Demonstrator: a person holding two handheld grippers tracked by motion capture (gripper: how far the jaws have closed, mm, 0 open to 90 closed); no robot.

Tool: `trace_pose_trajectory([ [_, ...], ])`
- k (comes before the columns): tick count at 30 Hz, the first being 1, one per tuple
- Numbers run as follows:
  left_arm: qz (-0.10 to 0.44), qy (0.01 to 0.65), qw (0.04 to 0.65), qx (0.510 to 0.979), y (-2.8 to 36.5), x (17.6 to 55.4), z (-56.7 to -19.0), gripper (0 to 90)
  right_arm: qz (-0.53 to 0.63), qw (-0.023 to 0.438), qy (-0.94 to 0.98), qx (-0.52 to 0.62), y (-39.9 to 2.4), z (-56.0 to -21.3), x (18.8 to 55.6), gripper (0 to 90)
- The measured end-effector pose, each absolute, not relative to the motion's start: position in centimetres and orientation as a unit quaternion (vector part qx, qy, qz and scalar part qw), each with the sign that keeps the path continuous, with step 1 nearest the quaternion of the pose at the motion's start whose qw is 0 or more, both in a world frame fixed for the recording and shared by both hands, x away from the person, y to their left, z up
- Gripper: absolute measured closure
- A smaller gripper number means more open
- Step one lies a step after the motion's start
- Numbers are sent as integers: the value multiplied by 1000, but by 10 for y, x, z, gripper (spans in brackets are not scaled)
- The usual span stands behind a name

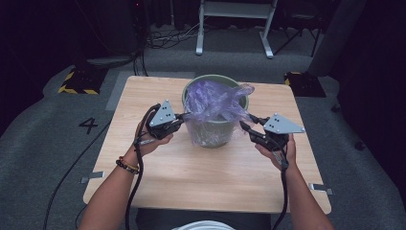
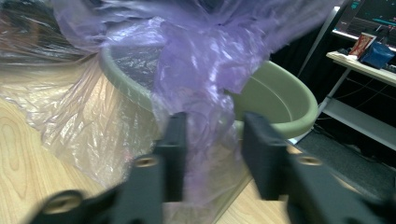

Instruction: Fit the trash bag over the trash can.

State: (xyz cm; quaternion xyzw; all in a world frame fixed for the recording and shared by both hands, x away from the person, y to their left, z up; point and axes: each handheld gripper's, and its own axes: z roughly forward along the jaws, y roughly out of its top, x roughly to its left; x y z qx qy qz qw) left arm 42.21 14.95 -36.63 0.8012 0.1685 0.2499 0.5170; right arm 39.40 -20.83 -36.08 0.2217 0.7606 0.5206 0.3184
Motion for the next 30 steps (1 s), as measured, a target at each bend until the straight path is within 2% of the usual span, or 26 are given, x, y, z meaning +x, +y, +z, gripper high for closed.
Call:
trace_pose_trajectory([
  [1,251,172,516,800,151,423,-368,900,525,318,757,223,-210,-360,394,785],
  [2,250,181,516,799,155,426,-372,900,528,318,754,224,-212,-359,396,882],
  [13,249,223,502,798,173,440,-388,888,521,325,736,286,-227,-366,416,900],
  [16,255,237,498,794,178,440,-388,699,523,324,731,295,-231,-368,419,900],
  [22,259,252,493,792,188,427,-386,261,522,332,725,302,-234,-366,419,900],
  [26,261,231,495,796,196,409,-385,169,522,335,724,303,-235,-364,417,900],
  [29,250,220,496,802,200,394,-381,157,523,337,721,304,-236,-363,416,900],
  [30,232,213,505,804,203,384,-379,157,523,337,721,304,-236,-363,416,900],
])
